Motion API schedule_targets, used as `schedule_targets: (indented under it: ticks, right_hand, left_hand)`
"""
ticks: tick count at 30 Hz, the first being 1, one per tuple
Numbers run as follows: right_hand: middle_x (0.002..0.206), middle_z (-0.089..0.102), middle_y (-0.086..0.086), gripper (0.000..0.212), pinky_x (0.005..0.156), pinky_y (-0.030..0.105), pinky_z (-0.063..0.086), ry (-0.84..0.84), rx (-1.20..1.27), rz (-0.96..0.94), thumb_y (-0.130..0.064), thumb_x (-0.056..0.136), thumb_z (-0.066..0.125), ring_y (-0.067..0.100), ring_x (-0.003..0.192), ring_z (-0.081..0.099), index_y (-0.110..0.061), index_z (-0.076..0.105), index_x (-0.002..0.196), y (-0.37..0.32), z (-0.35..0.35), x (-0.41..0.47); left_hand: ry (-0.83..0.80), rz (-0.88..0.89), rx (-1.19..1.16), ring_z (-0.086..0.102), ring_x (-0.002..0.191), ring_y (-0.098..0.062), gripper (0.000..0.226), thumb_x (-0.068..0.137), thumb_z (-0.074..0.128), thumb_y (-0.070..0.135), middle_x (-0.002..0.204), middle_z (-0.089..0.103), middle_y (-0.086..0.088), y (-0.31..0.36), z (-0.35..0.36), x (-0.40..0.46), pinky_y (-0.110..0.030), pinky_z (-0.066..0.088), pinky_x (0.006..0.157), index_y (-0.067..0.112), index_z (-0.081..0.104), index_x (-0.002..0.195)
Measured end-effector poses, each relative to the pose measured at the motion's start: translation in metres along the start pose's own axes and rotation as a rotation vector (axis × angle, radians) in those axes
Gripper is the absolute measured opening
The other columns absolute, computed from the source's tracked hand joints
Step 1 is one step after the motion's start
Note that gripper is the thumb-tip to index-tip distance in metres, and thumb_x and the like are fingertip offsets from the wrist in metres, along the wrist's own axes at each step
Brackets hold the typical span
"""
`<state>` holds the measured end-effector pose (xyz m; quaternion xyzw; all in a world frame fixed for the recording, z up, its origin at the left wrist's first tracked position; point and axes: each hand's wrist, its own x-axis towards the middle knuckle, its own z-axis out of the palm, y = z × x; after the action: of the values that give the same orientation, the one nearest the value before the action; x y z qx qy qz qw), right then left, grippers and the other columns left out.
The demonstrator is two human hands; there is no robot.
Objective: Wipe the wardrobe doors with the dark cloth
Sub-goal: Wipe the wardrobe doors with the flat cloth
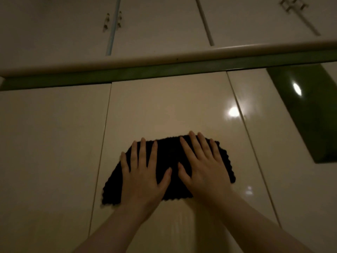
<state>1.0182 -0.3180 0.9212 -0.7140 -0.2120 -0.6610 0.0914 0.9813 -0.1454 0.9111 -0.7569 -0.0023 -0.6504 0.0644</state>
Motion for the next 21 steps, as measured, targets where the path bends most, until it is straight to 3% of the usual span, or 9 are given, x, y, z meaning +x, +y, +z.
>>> schedule_targets:
  ticks: [7, 17, 21]
  right_hand:
    - [0.161, 0.020, 0.005, 0.067, 0.118, 0.047, 0.010, -0.001, -0.006, -0.043, -0.054, 0.094, 0.028, 0.023, 0.149, 0.013, -0.023, 0.025, 0.153, 0.019, -0.005, 0.003]
    - [0.164, -0.001, 0.001, 0.072, 0.121, 0.044, -0.003, 0.025, -0.049, -0.048, -0.061, 0.091, 0.010, 0.019, 0.149, -0.006, -0.029, 0.002, 0.155, 0.057, -0.014, 0.070]
    - [0.164, -0.001, 0.000, 0.072, 0.121, 0.043, -0.004, 0.043, -0.062, -0.057, -0.062, 0.091, 0.010, 0.018, 0.149, -0.006, -0.030, 0.003, 0.155, 0.071, -0.018, 0.102]
  left_hand:
    - [-0.003, -0.010, 0.024, -0.009, 0.149, -0.026, 0.080, 0.090, 0.003, 0.068, 0.162, -0.002, -0.009, 0.017, 0.001, 0.007, -0.055, 0.000, 0.117, 0.022, 0.006, 0.155]
    - [0.028, 0.006, 0.070, -0.017, 0.147, -0.026, 0.082, 0.083, -0.003, 0.070, 0.162, -0.012, -0.006, 0.031, -0.004, 0.086, -0.055, -0.007, 0.117, 0.027, -0.010, 0.152]
    - [0.024, 0.022, 0.057, -0.016, 0.147, -0.025, 0.078, 0.089, 0.007, 0.070, 0.162, -0.011, -0.005, 0.034, -0.008, 0.121, -0.055, -0.009, 0.117, 0.027, -0.007, 0.153]
